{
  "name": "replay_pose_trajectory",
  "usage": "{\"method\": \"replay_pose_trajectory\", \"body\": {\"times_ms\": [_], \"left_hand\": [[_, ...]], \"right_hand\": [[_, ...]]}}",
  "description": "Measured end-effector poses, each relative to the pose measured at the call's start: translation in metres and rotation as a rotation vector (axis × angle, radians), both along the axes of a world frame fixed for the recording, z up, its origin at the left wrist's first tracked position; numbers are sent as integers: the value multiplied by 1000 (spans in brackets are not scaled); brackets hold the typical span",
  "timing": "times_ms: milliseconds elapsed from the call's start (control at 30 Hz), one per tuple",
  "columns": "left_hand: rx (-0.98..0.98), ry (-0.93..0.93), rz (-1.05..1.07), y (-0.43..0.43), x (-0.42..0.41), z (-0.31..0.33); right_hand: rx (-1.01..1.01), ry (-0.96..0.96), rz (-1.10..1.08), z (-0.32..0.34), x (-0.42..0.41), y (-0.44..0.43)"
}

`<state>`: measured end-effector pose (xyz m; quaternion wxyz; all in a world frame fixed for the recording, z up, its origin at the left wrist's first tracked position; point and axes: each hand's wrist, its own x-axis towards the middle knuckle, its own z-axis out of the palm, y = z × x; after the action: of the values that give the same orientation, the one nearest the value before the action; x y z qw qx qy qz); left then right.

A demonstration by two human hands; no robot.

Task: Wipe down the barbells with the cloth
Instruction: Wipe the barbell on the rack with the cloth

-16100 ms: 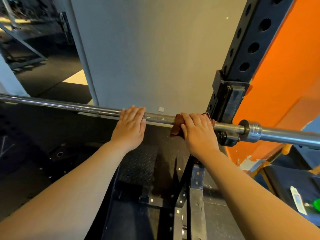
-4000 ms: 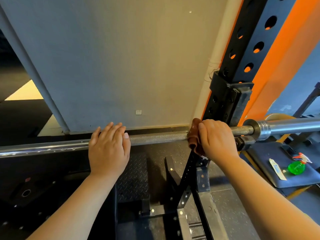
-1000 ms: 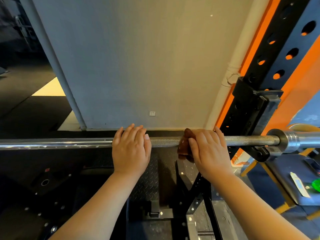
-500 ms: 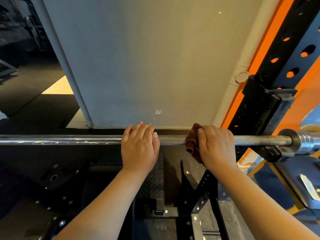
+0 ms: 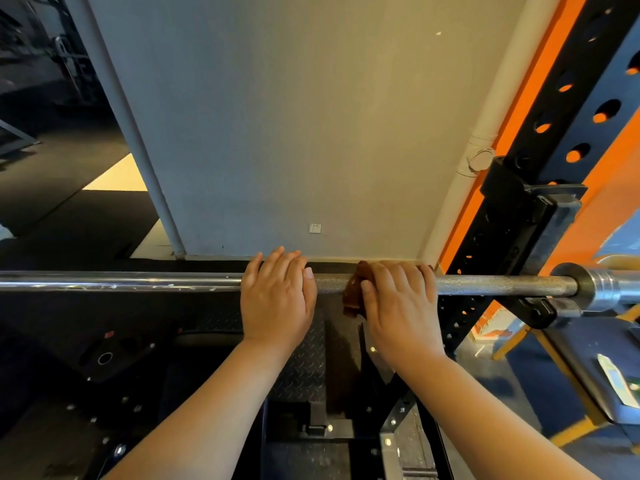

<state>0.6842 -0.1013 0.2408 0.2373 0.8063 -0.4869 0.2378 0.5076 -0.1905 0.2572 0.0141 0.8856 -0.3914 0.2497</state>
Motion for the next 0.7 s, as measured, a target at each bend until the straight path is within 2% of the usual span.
{"method": "replay_pose_trajectory", "body": {"times_ms": [167,367,500,633,700], "left_hand": [[9,-11,-1,1,0,0],[14,-2,8,0,0,0],[23,-6,4,0,1,0],[31,5,16,0,0,0],[38,6,18,0,0,0]], "right_hand": [[-46,118,159,8,-26,-24],[38,-26,43,-2,-6,-1],[33,10,144,6,-20,-19],[57,-38,8,10,-14,-17],[24,-19,36,3,-7,-4]]}}
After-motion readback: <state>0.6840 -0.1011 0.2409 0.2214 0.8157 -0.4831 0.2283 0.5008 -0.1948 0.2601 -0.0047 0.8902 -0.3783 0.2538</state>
